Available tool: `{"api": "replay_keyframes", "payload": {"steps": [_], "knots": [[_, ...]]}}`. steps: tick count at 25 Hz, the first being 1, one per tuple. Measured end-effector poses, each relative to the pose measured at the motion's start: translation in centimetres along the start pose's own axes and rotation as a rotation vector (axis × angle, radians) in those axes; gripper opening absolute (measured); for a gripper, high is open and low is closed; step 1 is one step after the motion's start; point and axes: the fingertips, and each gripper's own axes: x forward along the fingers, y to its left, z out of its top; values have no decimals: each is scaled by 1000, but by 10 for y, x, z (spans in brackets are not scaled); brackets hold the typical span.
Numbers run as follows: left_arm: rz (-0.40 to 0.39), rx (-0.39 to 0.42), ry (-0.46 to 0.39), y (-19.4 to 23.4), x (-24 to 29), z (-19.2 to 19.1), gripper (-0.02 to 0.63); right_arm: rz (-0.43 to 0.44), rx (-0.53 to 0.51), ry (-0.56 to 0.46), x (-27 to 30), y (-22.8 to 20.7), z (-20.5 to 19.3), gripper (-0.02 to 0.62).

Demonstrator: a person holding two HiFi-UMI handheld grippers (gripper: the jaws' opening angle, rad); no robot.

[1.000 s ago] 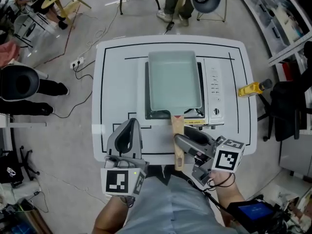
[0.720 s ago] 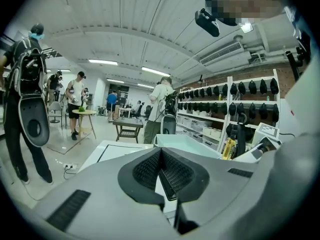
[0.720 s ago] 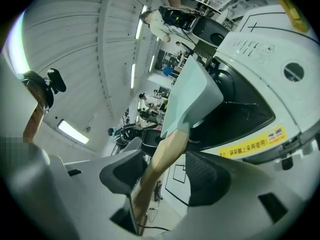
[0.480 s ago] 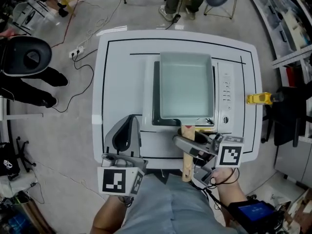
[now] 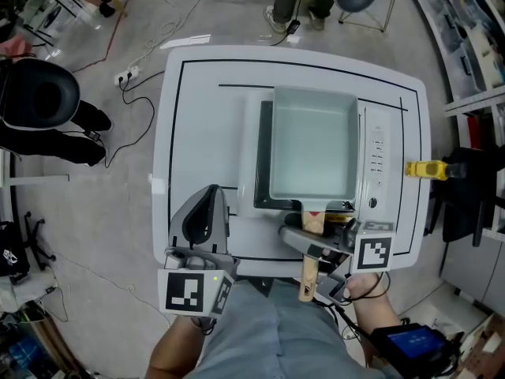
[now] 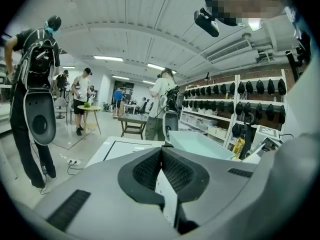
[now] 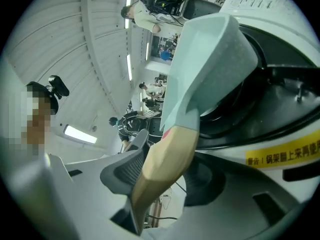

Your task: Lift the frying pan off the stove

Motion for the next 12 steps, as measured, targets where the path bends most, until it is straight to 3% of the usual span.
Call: {"api": "replay_keyframes", "payload": {"steps": [8, 12], "knots": [[-8, 1, 0, 3, -1, 3, 18, 17, 0, 17, 4, 6, -2, 232], [-10, 4, 0, 3, 0, 3, 18, 6, 6, 18, 6, 4, -2, 196]]}}
